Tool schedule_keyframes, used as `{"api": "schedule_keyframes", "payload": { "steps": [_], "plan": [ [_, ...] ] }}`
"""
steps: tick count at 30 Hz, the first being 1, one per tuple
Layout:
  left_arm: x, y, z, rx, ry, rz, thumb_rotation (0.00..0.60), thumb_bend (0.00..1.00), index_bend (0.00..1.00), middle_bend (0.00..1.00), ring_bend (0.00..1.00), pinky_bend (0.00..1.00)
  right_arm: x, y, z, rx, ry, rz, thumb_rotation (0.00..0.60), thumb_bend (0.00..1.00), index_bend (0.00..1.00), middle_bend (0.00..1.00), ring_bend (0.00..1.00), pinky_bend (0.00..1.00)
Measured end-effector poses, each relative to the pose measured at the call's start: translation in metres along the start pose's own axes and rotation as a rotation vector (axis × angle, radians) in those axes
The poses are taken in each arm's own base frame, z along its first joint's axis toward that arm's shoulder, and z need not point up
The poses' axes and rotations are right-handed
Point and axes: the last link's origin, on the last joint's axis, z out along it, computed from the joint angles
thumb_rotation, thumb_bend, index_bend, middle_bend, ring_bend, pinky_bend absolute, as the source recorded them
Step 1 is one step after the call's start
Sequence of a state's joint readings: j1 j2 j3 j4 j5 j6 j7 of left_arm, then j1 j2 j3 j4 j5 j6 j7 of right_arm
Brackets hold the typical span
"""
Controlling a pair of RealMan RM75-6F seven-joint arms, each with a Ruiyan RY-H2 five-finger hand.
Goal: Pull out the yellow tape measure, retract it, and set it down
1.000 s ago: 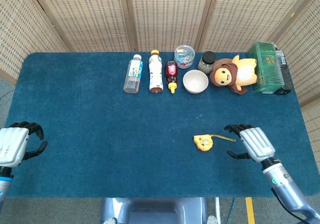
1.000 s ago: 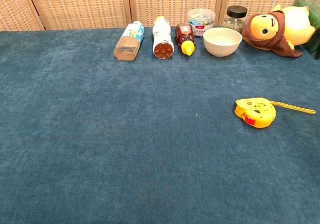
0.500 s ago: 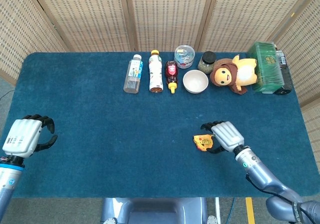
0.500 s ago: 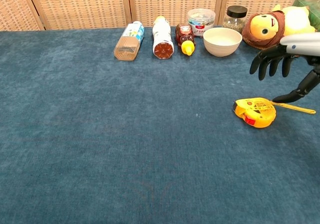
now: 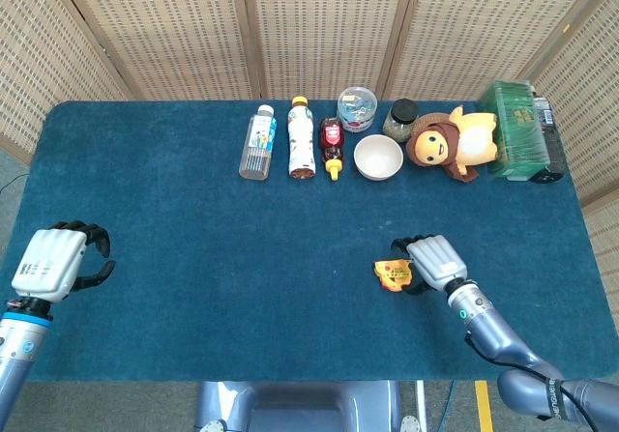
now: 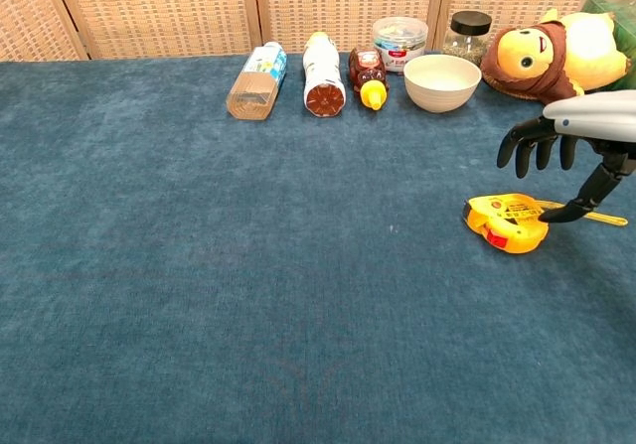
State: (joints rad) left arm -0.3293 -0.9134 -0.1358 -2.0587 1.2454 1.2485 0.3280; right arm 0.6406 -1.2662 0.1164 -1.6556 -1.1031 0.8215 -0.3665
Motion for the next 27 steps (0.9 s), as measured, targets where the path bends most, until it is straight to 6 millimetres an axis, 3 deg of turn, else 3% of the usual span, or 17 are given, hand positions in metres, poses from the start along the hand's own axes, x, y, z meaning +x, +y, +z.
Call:
{"api": "schedule_keyframes", "payload": {
  "steps": [27],
  "plan": [
    [-0.001, -0.007, -0.004, -0.004, 0.0, -0.009, 0.6, 0.28, 0.59, 0.53, 0.4, 0.4, -0.021, -0.014, 0.009, -0.045, -0.043, -0.037, 0.501, 0.24, 0.21, 0.3, 0.3, 0.32]
  ]
}}
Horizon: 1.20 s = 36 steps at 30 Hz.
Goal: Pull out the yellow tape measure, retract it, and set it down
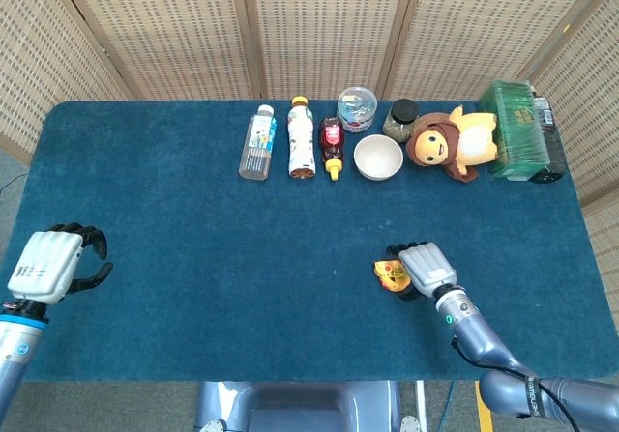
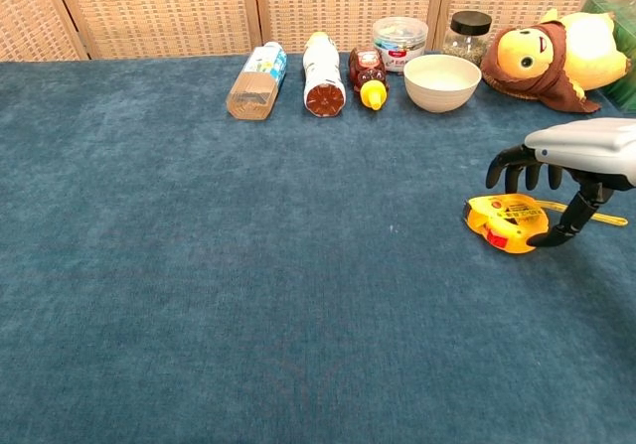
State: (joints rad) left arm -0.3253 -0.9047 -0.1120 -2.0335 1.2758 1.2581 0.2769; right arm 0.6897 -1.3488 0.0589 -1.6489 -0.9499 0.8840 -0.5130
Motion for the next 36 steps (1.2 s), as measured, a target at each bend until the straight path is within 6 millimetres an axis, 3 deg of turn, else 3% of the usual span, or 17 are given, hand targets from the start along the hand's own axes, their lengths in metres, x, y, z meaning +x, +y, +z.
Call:
{"api": "schedule_keyframes", "payload": {
  "steps": [24, 36],
  "plan": [
    [-0.0004, -0.0045, -0.0023, 0.005, -0.003, 0.004, 0.6, 0.28, 0.59, 0.53, 0.4, 0.4, -0.0097, -0.004, 0.0066, -0.028, -0.009, 0.014, 0.502, 0.24, 0.29, 0.36, 0.37, 0.37],
    [-0.0005, -0.006, -0.003, 0.008, -0.004, 0.006, 0.6, 0.28, 0.59, 0.53, 0.4, 0.4, -0.0096, -0.0063, 0.0102, -0.025, 0.0, 0.031, 0.504, 0.24, 0.44, 0.46, 0.48, 0.44]
  ]
}}
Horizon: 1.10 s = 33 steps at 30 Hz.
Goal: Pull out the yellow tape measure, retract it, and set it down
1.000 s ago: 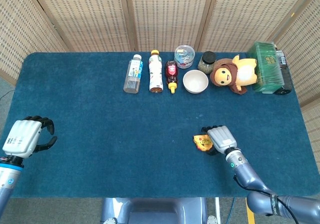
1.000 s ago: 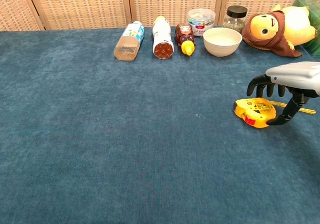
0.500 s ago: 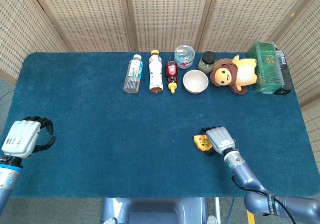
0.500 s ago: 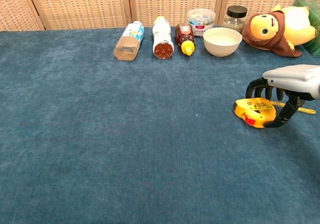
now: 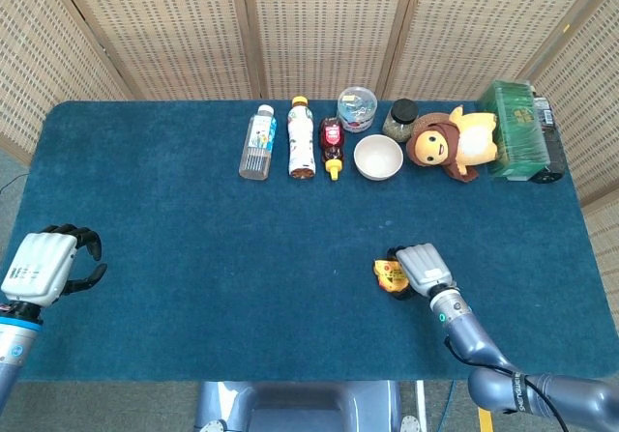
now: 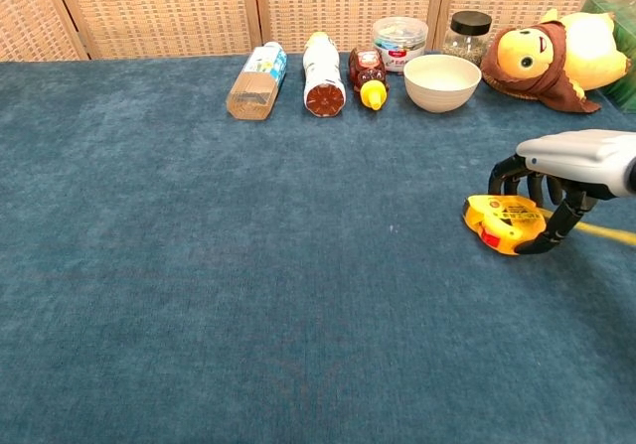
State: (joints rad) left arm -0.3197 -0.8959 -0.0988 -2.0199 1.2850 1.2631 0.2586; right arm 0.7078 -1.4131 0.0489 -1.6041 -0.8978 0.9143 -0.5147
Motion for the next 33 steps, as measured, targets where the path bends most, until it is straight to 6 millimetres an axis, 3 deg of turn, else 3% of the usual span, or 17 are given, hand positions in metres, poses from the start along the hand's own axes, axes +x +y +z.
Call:
{"api": "schedule_keyframes", "payload": {
  "steps": [11, 18, 26, 33],
  "plan": [
    [-0.001, 0.005, 0.005, -0.019, -0.016, 0.005, 0.6, 0.28, 0.59, 0.53, 0.4, 0.41, 0.004, 0.002, -0.004, 0.008, 0.017, 0.045, 0.506, 0.24, 0.47, 0.49, 0.52, 0.48],
    [-0.004, 0.02, 0.016, -0.07, -0.057, -0.003, 0.6, 0.28, 0.59, 0.53, 0.4, 0.42, 0.017, 0.002, -0.015, 0.037, 0.043, 0.076, 0.505, 0.24, 0.47, 0.49, 0.52, 0.48],
    [-0.01, 0.046, 0.039, -0.149, -0.127, -0.053, 0.6, 0.28, 0.59, 0.53, 0.4, 0.44, 0.033, -0.004, -0.031, 0.082, 0.077, 0.103, 0.5, 0.24, 0.47, 0.5, 0.52, 0.48],
    [-0.019, 0.092, 0.071, -0.285, -0.222, -0.098, 0.6, 0.28, 0.59, 0.54, 0.49, 0.55, 0.049, -0.016, -0.044, 0.129, 0.109, 0.139, 0.502, 0.24, 0.47, 0.5, 0.52, 0.48]
  ]
}}
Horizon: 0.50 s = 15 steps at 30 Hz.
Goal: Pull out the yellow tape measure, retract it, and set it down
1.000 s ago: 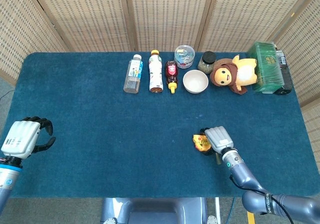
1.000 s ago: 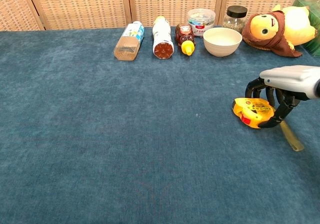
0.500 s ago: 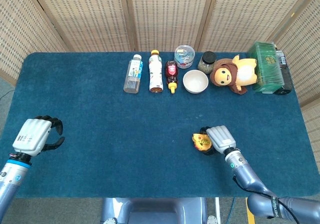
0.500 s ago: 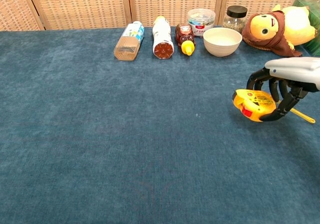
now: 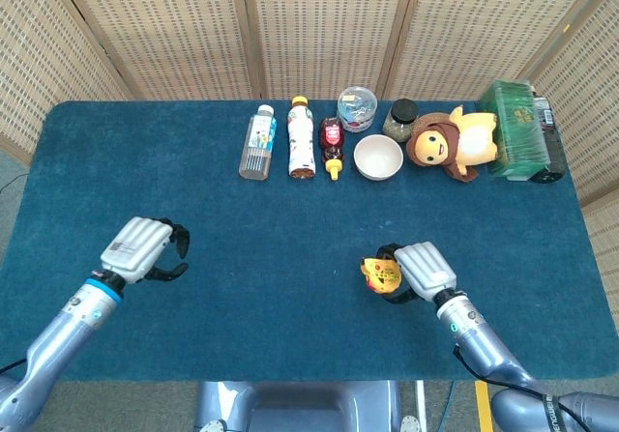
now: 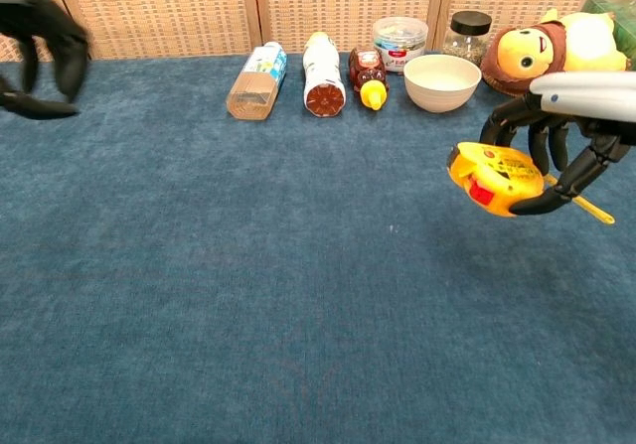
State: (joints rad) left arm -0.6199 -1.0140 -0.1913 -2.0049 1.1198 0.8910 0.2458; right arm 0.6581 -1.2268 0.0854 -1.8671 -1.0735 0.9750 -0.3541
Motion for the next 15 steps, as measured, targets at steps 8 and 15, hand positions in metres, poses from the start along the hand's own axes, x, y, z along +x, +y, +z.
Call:
{"api": "schedule_keyframes", "payload": {
  "steps": [8, 15],
  "plan": [
    [-0.002, 0.05, 0.058, -0.146, -0.091, -0.035, 0.6, 0.28, 0.59, 0.63, 0.6, 0.65, 0.013, -0.014, -0.007, 0.037, 0.021, 0.002, 0.504, 0.24, 0.47, 0.5, 0.52, 0.49],
    [-0.003, 0.085, 0.095, -0.231, -0.144, -0.021, 0.6, 0.27, 0.58, 0.86, 0.87, 0.87, 0.013, -0.017, -0.011, 0.044, 0.017, -0.007, 0.503, 0.24, 0.47, 0.49, 0.52, 0.49]
  ]
}}
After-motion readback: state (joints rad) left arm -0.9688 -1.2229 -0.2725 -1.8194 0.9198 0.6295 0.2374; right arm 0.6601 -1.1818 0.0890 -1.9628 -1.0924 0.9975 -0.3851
